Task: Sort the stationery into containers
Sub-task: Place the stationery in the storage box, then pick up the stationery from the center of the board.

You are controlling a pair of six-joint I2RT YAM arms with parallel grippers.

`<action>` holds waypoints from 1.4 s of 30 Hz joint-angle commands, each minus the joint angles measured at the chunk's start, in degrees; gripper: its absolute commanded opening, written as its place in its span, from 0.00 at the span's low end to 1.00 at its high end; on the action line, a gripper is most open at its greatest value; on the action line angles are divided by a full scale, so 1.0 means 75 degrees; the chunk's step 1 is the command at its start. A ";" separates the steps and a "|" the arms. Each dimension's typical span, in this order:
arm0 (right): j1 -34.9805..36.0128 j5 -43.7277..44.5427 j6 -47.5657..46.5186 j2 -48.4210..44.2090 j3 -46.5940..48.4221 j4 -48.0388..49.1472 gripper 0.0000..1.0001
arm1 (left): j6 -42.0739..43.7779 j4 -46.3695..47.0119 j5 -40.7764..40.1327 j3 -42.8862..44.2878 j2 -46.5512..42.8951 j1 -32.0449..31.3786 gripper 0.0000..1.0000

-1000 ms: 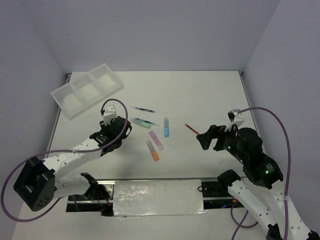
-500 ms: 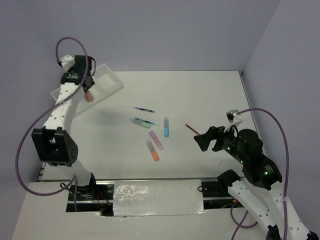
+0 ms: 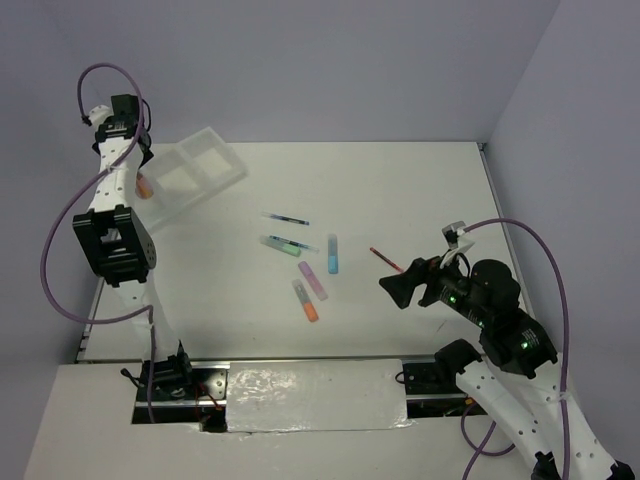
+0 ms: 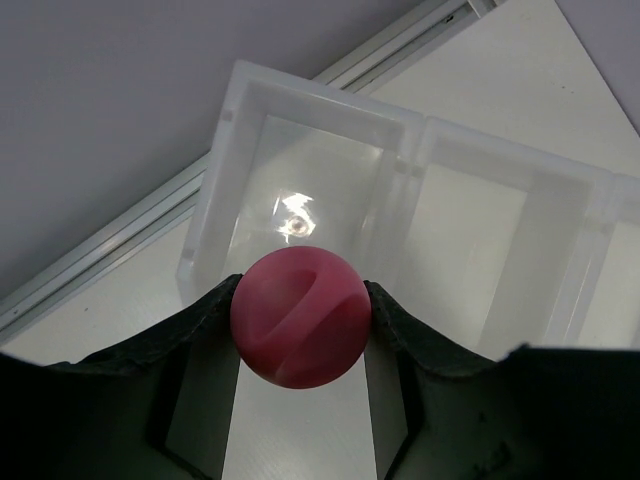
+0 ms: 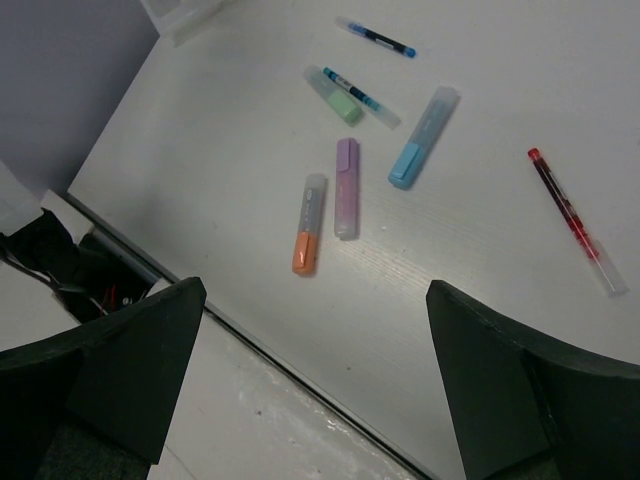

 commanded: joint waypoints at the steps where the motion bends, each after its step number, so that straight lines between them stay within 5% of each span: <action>1: 0.0064 -0.0367 -0.0121 -0.0056 -0.0112 0.0552 1.00 | 0.0457 0.0674 -0.0092 0.0366 0.0514 0.0013 0.14; 5: 0.0064 -0.0496 -0.0133 -0.0009 -0.0135 0.0564 1.00 | 0.0352 0.0896 0.0012 0.0051 0.0645 0.0271 0.29; 8: 0.0064 -0.0485 -0.0074 0.0014 -0.0182 0.0669 1.00 | 0.0247 0.1120 0.0083 -0.0336 0.0633 0.0307 0.67; 9: 0.0064 -0.0485 -0.0051 0.0038 -0.0182 0.0693 1.00 | 0.0200 0.1073 0.0106 -0.0395 0.0633 0.0318 0.89; 11: 0.0064 -0.0473 -0.0004 0.0120 -0.0182 0.0775 1.00 | 0.0071 0.0886 0.0083 -0.0291 0.0633 0.0318 0.99; 18: 0.0064 -0.0496 0.0382 0.0903 -0.0638 0.1734 1.00 | 0.0187 0.0148 0.0341 0.0669 -0.0570 0.0283 0.99; 22: 0.0414 0.0075 0.0477 0.3227 -0.0676 0.2729 1.00 | 0.0644 0.0392 0.1635 0.0052 -0.2246 0.0213 0.99; 26: 0.1855 0.1984 0.0196 0.6243 0.0881 0.2241 0.99 | 0.1206 0.0756 0.3034 -0.1423 -0.4075 -0.0196 0.99; 32: 0.2993 0.3406 0.0242 0.9326 0.2981 0.1584 0.77 | 0.1688 0.1388 0.3563 -0.5659 -0.7192 -0.1696 0.99; 35: 0.3169 0.3442 0.0383 0.9938 0.3228 0.1700 0.69 | 0.1816 0.1612 0.3692 -0.7174 -0.8760 -0.1697 0.99; 42: 0.3240 0.2984 0.0277 1.0818 0.3416 0.1923 0.56 | 0.2250 0.1893 0.4337 -0.9078 -1.0019 -0.1697 0.99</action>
